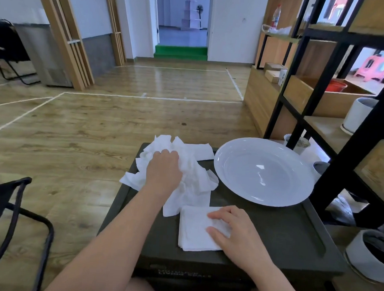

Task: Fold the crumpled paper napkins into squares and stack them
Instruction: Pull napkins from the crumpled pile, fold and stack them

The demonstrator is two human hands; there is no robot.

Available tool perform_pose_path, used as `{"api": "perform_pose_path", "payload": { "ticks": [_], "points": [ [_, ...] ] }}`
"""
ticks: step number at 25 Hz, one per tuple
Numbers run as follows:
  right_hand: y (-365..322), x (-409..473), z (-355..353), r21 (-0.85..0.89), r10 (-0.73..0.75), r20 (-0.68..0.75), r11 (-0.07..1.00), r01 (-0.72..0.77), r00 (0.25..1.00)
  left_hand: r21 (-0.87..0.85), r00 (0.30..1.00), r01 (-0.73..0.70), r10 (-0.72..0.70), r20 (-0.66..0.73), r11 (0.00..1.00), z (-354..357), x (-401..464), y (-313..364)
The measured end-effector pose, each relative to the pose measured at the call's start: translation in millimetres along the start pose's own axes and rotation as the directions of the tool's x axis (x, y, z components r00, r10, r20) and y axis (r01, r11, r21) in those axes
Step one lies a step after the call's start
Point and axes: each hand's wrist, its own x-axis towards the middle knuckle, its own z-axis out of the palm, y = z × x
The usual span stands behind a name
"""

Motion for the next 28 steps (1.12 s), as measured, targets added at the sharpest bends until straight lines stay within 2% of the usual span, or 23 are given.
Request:
{"api": "perform_pose_path", "payload": {
  "ticks": [1, 4, 7, 10, 11, 13, 15, 17, 19, 21, 23, 24, 27, 28],
  "points": [
    [-0.3, -1.3, 0.2, -0.002, -0.002, -0.013, 1.0, 0.002, 1.0, 0.024, 1.0, -0.005, 0.006, -0.029, 1.0, 1.1, -0.1, 2.2],
    [-3.5, -7.0, -1.2, -0.008, -0.019, -0.115, 1.0, 0.018, 0.993, -0.059, 0.991, -0.024, 0.016, -0.134, 0.998, -1.0, -8.4, 0.2],
    [-10.1, -9.3, -9.3, 0.104, -0.001, -0.285, 0.994, 0.032, 0.959, -0.286, 0.977, -0.101, 0.041, -0.21, 0.953, -13.1, -26.1, -6.3],
    [-21.9, -2.8, -22.8, 0.257, 0.118, -0.308, 0.966, -0.037, 0.944, -0.438, 0.96, -0.131, 0.004, -0.28, 0.889, -30.5, -55.5, -9.0],
    [-28.1, 1.3, -27.1, 0.312, 0.148, -0.278, 0.948, -0.057, 0.949, -0.503, 0.965, -0.138, 0.002, -0.261, 0.853, -35.3, -64.2, -9.0],
    [-41.4, 10.9, -34.7, 0.49, 0.182, -0.157, 0.868, -0.084, 0.971, -0.703, 0.993, -0.109, 0.041, -0.113, 0.702, -42.3, -78.7, -7.5],
    [-52.7, 19.7, -40.2, 0.658, 0.179, -0.005, 0.741, -0.131, 0.984, -0.835, 0.991, 0.008, 0.106, 0.079, 0.549, -45.5, -87.9, -3.9],
    [-61.0, 26.2, -44.3, 0.744, 0.22, 0.091, 0.633, -0.213, 0.971, -0.852, 0.966, 0.146, 0.114, 0.232, 0.503, -43.9, -93.5, -2.3],
    [-65.5, 30.4, -46.9, 0.765, 0.339, 0.066, 0.587, -0.265, 0.939, -0.841, 0.941, 0.253, 0.079, 0.328, 0.479, -41.3, -95.5, -0.5],
    [-63.5, 29.9, -46.7, 0.754, 0.418, -0.01, 0.6, -0.268, 0.908, -0.887, 0.929, 0.333, 0.052, 0.367, 0.319, -38.7, -96.0, 0.2],
    [-62.0, 26.4, -45.6, 0.771, 0.426, -0.032, 0.586, -0.249, 0.904, -0.921, 0.932, 0.333, 0.079, 0.355, 0.202, -36.4, -96.7, 1.0],
    [-62.1, 24.4, -44.9, 0.772, 0.434, -0.028, 0.581, -0.256, 0.901, -0.923, 0.94, 0.303, 0.087, 0.33, 0.238, -34.6, -97.6, 2.6],
    [-63.7, 20.6, -41.9, 0.734, 0.45, -0.006, 0.608, -0.301, 0.893, -0.855, 0.976, 0.142, 0.073, 0.205, 0.499, -27.0, -101.8, 9.0],
    [-64.6, 19.3, -41.6, 0.726, 0.442, -0.005, 0.618, -0.3, 0.897, -0.837, 0.983, 0.123, 0.048, 0.175, 0.533, -25.5, -102.1, 9.7]
  ]
}}
